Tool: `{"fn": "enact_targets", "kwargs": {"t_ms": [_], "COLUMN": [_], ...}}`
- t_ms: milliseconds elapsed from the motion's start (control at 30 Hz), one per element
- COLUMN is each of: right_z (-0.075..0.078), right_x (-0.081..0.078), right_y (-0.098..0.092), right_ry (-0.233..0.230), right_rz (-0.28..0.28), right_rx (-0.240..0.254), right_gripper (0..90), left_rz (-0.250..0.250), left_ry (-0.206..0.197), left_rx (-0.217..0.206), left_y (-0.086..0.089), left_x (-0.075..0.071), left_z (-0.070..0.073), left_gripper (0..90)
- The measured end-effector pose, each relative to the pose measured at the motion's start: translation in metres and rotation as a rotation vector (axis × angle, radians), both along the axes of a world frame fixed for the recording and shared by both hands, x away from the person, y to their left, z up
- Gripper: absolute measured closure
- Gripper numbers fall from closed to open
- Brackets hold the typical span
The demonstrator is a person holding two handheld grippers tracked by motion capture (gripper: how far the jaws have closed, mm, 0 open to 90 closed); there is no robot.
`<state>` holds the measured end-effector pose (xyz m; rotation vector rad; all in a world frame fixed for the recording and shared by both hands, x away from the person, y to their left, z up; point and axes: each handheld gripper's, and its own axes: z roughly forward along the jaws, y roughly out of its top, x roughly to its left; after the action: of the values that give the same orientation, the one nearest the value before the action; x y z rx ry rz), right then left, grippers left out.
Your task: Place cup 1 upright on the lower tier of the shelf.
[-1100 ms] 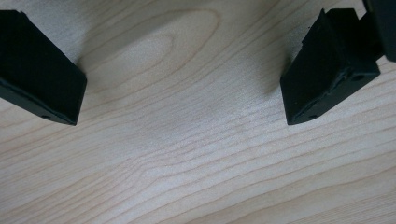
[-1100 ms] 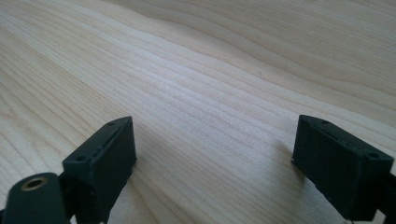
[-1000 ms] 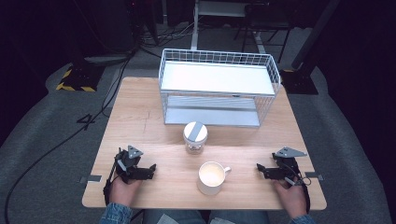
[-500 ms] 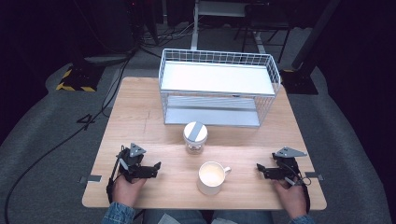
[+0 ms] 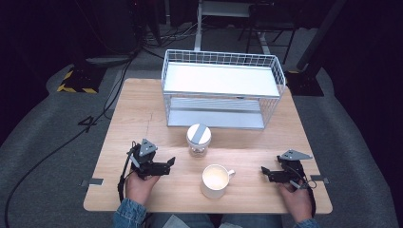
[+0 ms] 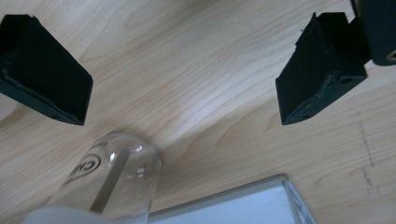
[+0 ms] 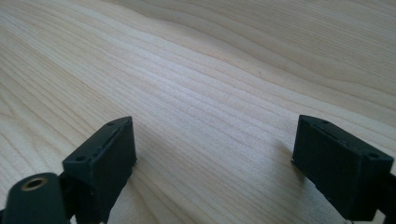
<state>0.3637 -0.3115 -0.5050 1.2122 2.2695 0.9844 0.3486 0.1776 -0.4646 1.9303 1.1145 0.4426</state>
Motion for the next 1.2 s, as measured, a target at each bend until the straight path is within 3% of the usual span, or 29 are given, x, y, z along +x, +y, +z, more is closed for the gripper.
{"fn": "enact_targets", "kwargs": {"t_ms": [133, 367, 500, 733, 867, 1200], "right_z": [0.0, 0.0, 0.0, 0.0, 0.0, 0.0], "right_x": [0.0, 0.0, 0.0, 0.0, 0.0, 0.0], "right_y": [0.0, 0.0, 0.0, 0.0, 0.0, 0.0], "right_ry": [0.0, 0.0, 0.0, 0.0, 0.001, 0.001], "right_rz": [0.0, 0.0, 0.0, 0.0, 0.0, 0.0], "right_rx": [0.0, 0.0, 0.0, 0.0, 0.0, 0.0], "right_gripper": [13.7, 13.7, 13.7, 13.7, 13.7, 13.7], "left_rz": [-0.023, -0.056, -0.057, -0.069, -0.073, -0.108], "left_ry": [-0.025, -0.032, -0.041, -0.1, -0.101, -0.095], "left_rx": [-0.013, -0.052, -0.075, -0.103, -0.135, -0.115], "left_y": [-0.011, -0.026, -0.031, -0.041, -0.047, -0.067], "left_x": [0.006, 0.017, 0.019, 0.022, 0.027, 0.037], "left_z": [0.002, -0.001, -0.003, -0.004, -0.008, -0.02], "left_gripper": [3.6, 2.5, 2.5, 2.6, 2.7, 1.2]}}
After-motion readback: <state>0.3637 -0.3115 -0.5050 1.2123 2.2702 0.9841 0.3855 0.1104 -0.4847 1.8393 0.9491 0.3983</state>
